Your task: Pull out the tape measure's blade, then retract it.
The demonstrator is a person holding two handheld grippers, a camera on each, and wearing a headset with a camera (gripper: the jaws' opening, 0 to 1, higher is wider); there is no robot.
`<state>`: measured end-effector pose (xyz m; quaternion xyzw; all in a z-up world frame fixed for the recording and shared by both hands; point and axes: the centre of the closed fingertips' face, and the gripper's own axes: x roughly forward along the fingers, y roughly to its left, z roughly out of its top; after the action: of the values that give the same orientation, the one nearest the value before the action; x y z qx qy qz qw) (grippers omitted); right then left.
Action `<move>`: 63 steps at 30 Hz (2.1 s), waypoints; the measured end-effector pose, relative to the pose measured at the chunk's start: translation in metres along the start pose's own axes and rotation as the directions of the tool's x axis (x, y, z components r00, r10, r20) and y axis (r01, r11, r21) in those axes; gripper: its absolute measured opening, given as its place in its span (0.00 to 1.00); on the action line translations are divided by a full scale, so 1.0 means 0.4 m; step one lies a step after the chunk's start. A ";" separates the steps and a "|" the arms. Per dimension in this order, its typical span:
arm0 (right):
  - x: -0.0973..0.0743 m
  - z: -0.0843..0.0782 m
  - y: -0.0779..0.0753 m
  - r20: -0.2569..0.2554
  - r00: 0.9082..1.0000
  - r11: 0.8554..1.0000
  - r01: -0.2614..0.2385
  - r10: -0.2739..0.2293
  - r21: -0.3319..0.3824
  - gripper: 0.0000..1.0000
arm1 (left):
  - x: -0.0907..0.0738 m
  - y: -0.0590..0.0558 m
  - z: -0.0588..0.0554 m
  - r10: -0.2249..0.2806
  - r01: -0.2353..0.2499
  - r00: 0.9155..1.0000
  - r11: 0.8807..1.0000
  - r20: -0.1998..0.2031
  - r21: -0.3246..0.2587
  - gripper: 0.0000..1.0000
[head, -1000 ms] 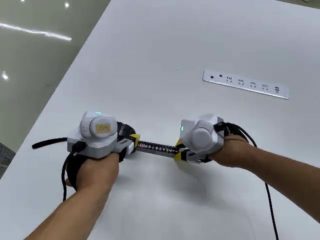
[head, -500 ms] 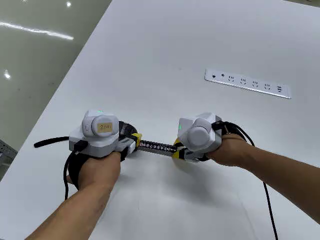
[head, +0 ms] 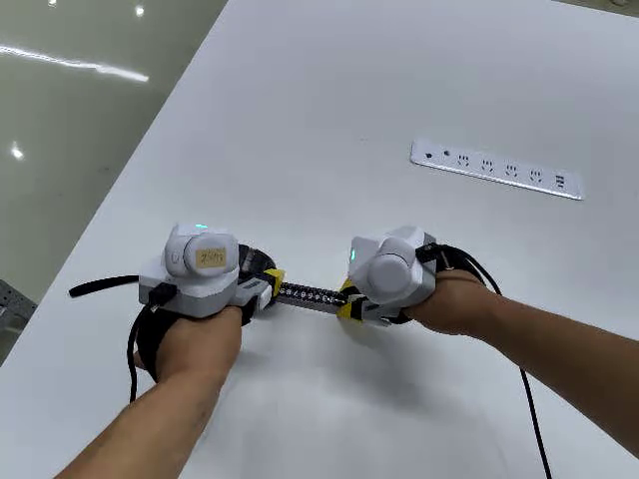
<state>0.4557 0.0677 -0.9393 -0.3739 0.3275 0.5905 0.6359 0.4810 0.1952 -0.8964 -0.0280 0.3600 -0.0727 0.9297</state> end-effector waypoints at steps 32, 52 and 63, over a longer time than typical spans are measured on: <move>0.031 0.056 -0.001 0.044 0.999 1.000 0.007 -0.007 -0.006 0.14 | 0.003 -0.001 -0.005 -0.002 0.002 1.000 1.000 -0.004 0.002 0.56; 0.058 0.097 -0.004 0.081 0.997 1.000 -0.003 0.001 0.016 0.14 | 0.002 -0.002 -0.004 -0.003 0.003 1.000 1.000 -0.003 0.005 0.56; 0.064 0.111 -0.004 0.089 0.996 1.000 -0.005 0.003 0.018 0.13 | 0.002 -0.002 -0.006 -0.004 0.004 1.000 1.000 -0.003 0.005 0.56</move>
<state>0.4584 0.1188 -0.9388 -0.3408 0.3049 0.6049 0.6520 0.4799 0.1943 -0.8987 -0.0261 0.3613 -0.0754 0.9290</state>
